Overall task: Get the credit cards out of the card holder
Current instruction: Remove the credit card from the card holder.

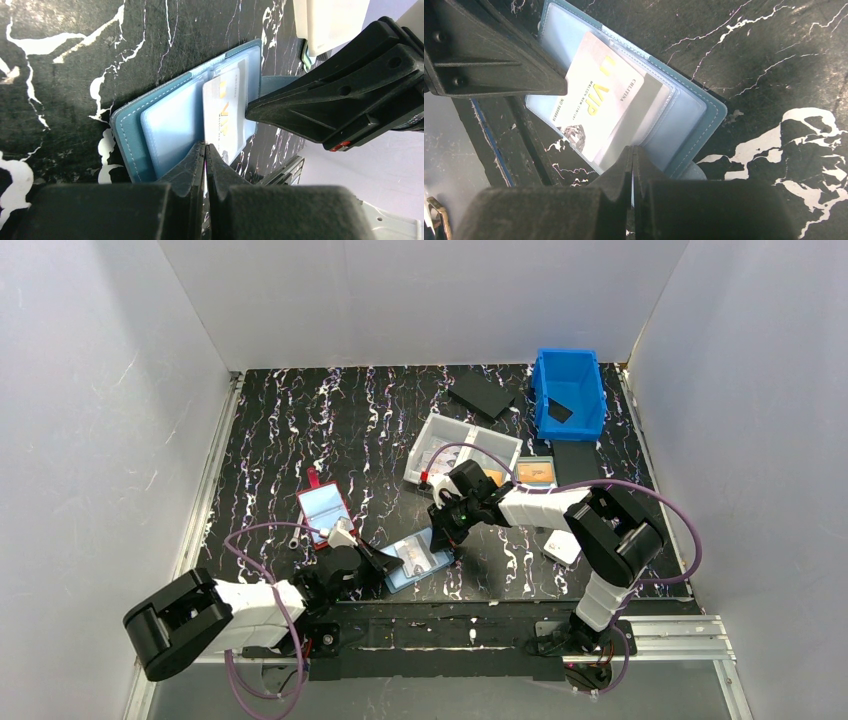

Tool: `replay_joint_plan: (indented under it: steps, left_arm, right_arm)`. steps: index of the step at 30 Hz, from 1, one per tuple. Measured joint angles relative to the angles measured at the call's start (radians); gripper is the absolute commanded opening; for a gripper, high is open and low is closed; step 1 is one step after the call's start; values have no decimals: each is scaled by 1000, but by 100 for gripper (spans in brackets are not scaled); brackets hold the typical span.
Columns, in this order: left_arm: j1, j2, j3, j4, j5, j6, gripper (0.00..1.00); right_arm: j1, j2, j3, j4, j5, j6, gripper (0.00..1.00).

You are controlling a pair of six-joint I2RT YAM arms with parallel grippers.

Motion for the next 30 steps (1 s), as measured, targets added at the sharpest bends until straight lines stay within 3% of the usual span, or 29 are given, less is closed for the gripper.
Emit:
replay_joint_plan:
  steps: [18,30]
  left_arm:
    - [6,-161,-3,-117,-4,4,0]
    - [17,-430,-3,-298,0,51,0]
  right_arm:
    - [0,0,0,0,-2,-3,7]
    - [-1,-2,0,1,-14,-13,17]
